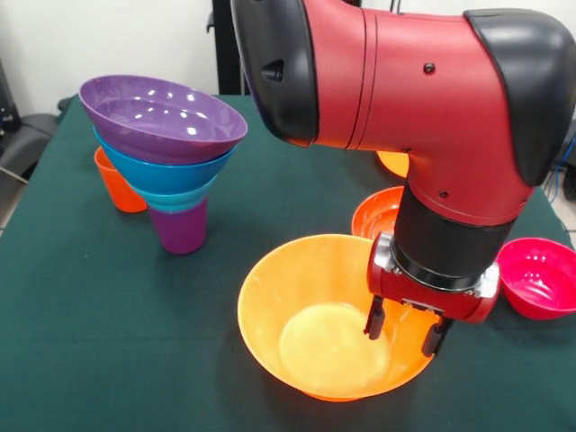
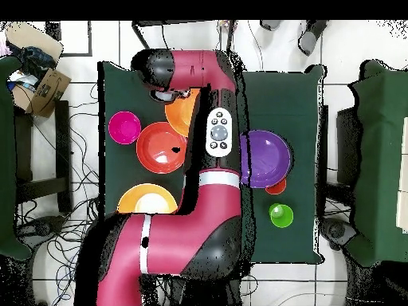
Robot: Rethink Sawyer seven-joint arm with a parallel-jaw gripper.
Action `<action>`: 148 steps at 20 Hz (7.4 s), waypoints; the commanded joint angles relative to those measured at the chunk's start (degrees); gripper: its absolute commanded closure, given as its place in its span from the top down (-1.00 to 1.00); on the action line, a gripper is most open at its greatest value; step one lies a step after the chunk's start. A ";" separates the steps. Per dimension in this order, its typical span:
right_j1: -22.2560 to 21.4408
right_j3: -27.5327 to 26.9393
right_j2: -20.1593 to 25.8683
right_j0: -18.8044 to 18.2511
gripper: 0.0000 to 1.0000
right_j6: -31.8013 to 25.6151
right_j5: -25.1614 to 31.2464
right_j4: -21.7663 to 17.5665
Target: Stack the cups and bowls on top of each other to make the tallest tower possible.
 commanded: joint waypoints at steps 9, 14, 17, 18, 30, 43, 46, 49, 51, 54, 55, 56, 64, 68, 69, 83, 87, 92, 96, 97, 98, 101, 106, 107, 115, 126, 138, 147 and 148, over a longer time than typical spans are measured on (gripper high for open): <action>0.34 0.53 4.03 0.78 1.00 -8.54 5.50 -0.81; 1.45 -1.12 3.64 1.50 1.00 -6.95 5.27 -1.26; 2.08 -2.07 3.03 1.97 1.00 -6.11 5.27 -1.75; 2.32 -2.45 2.96 2.11 1.00 -5.84 5.24 -1.76; 2.32 -1.09 1.41 1.76 1.00 -8.81 2.24 -2.61; 3.33 -3.19 1.54 1.22 1.00 -10.42 2.57 -2.89; 4.35 -4.89 0.77 1.69 1.00 -9.69 3.43 -3.66; 5.67 -6.66 0.08 2.13 1.00 -8.93 3.56 -4.26; 6.70 -7.88 0.00 2.39 1.00 -8.52 3.75 -4.22; 7.71 -8.71 -1.03 2.99 1.00 -7.54 3.77 -4.51; 8.13 -9.26 -1.43 3.17 1.00 -7.37 4.17 -4.59; 8.38 -9.43 -1.81 3.27 1.00 -7.37 4.53 -4.58; 10.65 -11.91 -5.52 3.94 1.00 -7.93 9.90 -4.30; 11.55 -13.02 -7.09 3.88 1.00 -8.30 12.91 -3.77; 11.86 -13.51 -7.30 3.83 1.00 -8.22 13.57 -3.44; 11.32 -18.12 -7.85 1.04 -1.00 -9.80 17.57 0.72; 8.37 -17.20 -7.75 0.24 -1.00 -11.18 19.25 2.62; 3.14 -13.21 -8.59 -0.50 -1.00 -11.29 18.61 4.24; -1.57 -8.02 -8.65 -0.41 -1.00 -11.32 17.70 5.20; -3.04 -5.85 -8.52 -0.27 -1.00 -10.93 16.27 5.37; -3.90 -4.75 -8.35 -0.20 -1.00 -10.80 15.81 5.60; -7.58 1.08 -7.68 0.11 -1.00 -10.75 13.14 6.20; -16.89 17.95 -8.82 1.40 -1.00 -11.64 1.02 3.22; -18.73 21.14 -9.22 1.73 -1.00 -11.39 -1.23 2.49; -29.03 37.67 -10.61 1.46 -1.00 -12.36 -9.08 -1.20; -33.19 42.74 -16.12 7.31 -1.00 -7.57 -9.41 -10.80; -32.89 45.23 -13.19 9.01 -1.00 -3.90 -18.79 -13.61; -32.14 44.34 -11.79 7.77 -1.00 -6.61 -18.88 -13.03; -31.98 44.28 -11.54 7.46 -1.00 -6.89 -19.02 -13.01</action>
